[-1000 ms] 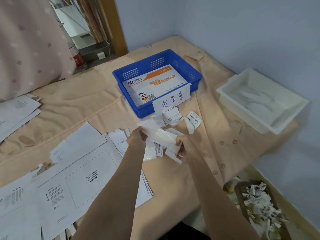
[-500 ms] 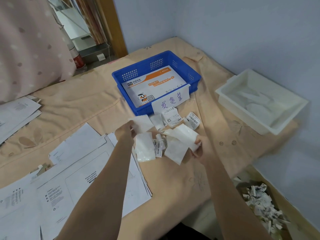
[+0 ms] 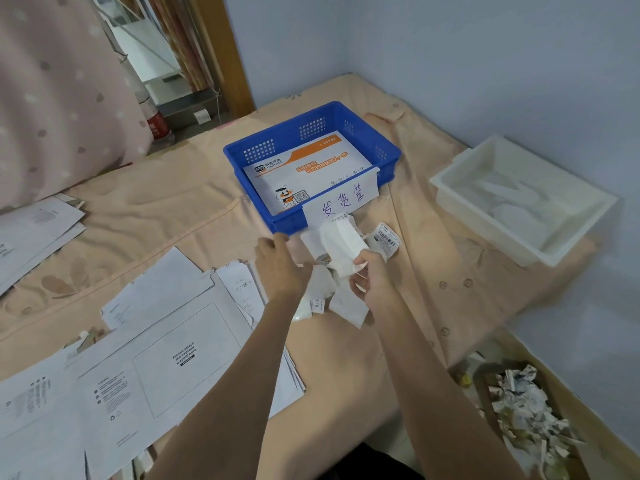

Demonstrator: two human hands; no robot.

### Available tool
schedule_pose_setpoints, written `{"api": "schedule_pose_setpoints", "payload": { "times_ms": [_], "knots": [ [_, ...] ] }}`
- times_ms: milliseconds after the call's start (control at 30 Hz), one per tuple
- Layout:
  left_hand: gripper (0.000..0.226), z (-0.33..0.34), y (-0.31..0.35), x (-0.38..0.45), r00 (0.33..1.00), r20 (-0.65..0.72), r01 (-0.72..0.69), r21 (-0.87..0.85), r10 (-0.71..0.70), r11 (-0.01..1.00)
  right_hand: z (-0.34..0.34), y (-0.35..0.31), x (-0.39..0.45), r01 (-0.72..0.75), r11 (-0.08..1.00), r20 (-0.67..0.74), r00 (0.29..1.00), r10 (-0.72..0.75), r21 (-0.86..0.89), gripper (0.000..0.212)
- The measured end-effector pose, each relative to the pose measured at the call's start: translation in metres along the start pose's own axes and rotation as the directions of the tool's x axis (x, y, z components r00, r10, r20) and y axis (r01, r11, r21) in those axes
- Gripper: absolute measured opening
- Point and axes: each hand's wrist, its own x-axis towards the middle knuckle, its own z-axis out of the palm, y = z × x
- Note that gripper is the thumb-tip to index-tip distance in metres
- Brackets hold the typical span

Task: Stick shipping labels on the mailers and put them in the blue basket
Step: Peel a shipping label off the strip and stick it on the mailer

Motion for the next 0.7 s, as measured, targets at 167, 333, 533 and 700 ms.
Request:
{"api": "schedule_pose_setpoints", "payload": {
  "times_ms": [167, 333, 533, 700],
  "knots": [
    [0.053, 0.006, 0.004, -0.011, 0.842, -0.068, -0.531, 0.066, 0.535, 0.845, 0.01, 0.006, -0.004, -0.042, 0.999, 0.035, 0.998, 0.043, -0.015, 0.011],
    [0.028, 0.006, -0.007, -0.006, 0.863, -0.02, -0.505, -0.066, 0.505, 0.86, 0.014, 0.006, -0.01, -0.144, 0.99, 0.182, 0.973, 0.141, 0.003, 0.011],
    [0.02, -0.013, -0.034, -0.004, 0.948, 0.317, 0.222, -0.589, -0.031, 0.777, 0.03, 0.003, -0.01, -0.142, 0.983, 0.231, 0.966, 0.113, 0.115, 0.004],
    [0.015, -0.04, -0.052, -0.007, 0.875, 0.458, 0.464, -0.699, -0.157, 0.544, 0.056, 0.024, -0.02, 0.234, 0.877, 0.237, 0.961, -0.144, -0.42, 0.032]
  ]
}}
